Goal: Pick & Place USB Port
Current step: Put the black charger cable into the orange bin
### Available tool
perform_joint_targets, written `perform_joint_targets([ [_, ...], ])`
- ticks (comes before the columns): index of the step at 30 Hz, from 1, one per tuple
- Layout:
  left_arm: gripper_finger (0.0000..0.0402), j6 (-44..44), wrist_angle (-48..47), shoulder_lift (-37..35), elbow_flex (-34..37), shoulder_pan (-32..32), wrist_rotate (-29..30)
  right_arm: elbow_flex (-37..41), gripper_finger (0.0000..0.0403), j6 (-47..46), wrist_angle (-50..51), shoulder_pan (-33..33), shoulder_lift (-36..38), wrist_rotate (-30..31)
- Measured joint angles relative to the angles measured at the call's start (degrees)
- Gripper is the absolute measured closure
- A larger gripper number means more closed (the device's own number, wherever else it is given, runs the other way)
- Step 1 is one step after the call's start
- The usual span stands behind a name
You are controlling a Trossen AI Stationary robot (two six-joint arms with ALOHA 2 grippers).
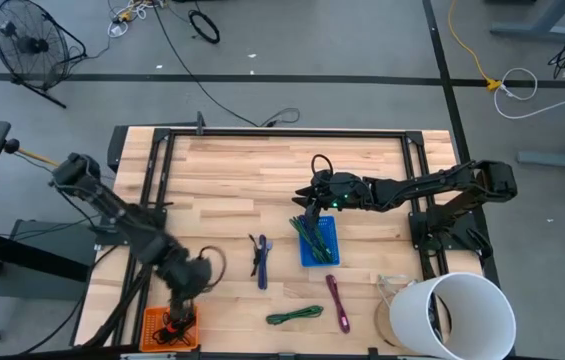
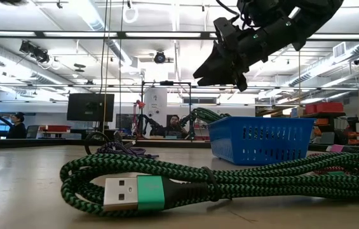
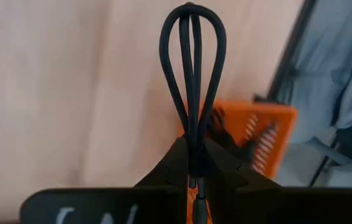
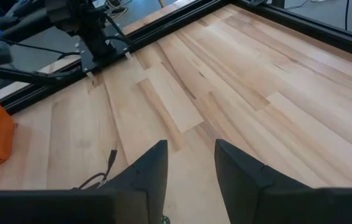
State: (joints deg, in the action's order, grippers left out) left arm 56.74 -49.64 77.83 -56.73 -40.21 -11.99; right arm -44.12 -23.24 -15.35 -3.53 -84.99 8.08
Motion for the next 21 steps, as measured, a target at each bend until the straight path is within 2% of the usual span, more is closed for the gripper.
perform_joint_targets([
  [6,0.0374,15.9,4.0,-0.6,0.0,-10.2,3.6,0.0,0.0271,0.0,0.0,0.0,0.0,0.0],
  [10,0.0374,23.3,7.0,-0.6,0.0,-16.2,9.0,0.0,0.0271,0.0,0.0,0.0,0.0,0.0],
  [17,0.0374,29.9,6.0,-0.6,0.0,-22.7,17.6,0.0,0.0271,0.0,0.0,0.0,0.0,0.0],
  [21,0.0374,32.1,3.6,-0.6,0.0,-25.3,19.3,0.0,0.0271,0.0,0.0,0.0,0.0,0.0],
])
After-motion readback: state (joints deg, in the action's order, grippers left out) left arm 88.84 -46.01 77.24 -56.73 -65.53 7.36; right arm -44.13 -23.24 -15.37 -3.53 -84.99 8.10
